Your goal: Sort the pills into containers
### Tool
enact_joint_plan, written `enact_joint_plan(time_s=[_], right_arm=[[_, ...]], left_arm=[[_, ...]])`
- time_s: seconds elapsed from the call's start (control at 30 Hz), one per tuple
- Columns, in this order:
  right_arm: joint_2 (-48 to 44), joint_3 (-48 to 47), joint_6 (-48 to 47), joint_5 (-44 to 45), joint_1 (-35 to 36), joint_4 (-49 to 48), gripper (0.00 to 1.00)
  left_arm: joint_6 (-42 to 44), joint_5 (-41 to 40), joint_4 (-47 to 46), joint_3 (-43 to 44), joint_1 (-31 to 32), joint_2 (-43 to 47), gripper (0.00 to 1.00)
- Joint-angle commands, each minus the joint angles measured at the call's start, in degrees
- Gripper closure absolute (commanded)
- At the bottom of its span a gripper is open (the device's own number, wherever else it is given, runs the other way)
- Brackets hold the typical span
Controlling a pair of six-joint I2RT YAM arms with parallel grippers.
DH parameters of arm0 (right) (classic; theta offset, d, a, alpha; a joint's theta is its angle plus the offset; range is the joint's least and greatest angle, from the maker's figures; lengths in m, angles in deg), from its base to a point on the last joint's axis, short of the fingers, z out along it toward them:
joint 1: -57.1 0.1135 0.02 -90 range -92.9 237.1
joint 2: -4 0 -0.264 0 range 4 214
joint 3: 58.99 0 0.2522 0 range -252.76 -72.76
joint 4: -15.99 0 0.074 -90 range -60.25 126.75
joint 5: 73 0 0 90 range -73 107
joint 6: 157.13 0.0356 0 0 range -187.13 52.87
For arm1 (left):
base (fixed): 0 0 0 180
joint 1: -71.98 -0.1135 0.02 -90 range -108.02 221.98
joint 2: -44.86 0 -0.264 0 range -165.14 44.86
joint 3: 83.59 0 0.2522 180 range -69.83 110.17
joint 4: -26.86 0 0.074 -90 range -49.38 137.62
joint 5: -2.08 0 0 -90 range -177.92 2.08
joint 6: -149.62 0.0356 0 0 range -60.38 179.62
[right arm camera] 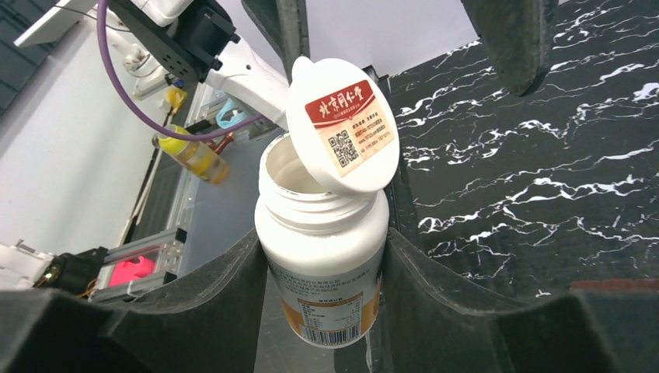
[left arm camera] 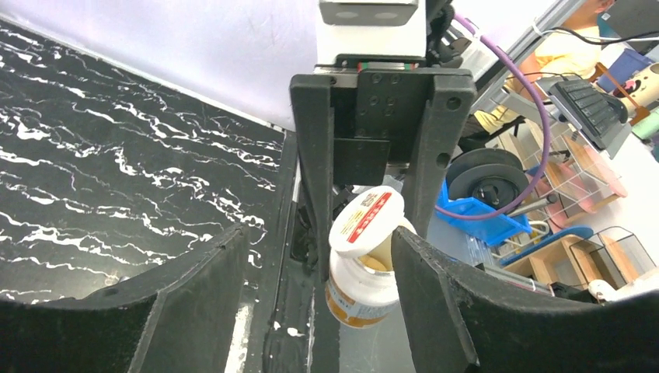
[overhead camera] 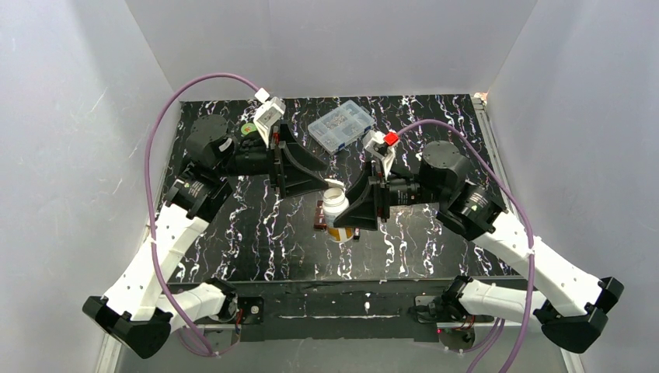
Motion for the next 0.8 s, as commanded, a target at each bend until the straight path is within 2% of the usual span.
enact_joint_plan(time_s=[0.0, 0.07, 0.33, 0.57, 0.77], right_arm=[[0.7, -3.1, 2.4, -3.5, -0.6, -5.5, 0.99], [1.1, -3.4, 2.5, -4.0, -0.6, -5.6, 0.99], [2.2, -4.8, 2.2, -3.2, -0.7, -5.4, 0.99], [3.9, -6.2, 1.9, -4.6, -0.7, -5.0, 0.99], [4.8, -6.2, 1.2, -4.8, -0.6, -4.8, 0.99]], left_arm=[[-2.3, 2.7, -4.5, -0.2, -0.3, 0.4, 0.36], [-3.4, 3.0, -7.0, -0.5, -0.3, 0.3, 0.38], [-5.1, 5.1, -8.6, -1.4, -0.1, -0.1, 0.62], [-4.1, 3.9, -7.4, -1.0, 0.3, -0.2, 0.66], [-7.6, 4.8, -11.6, -2.0, 1.0, -0.5, 0.82]])
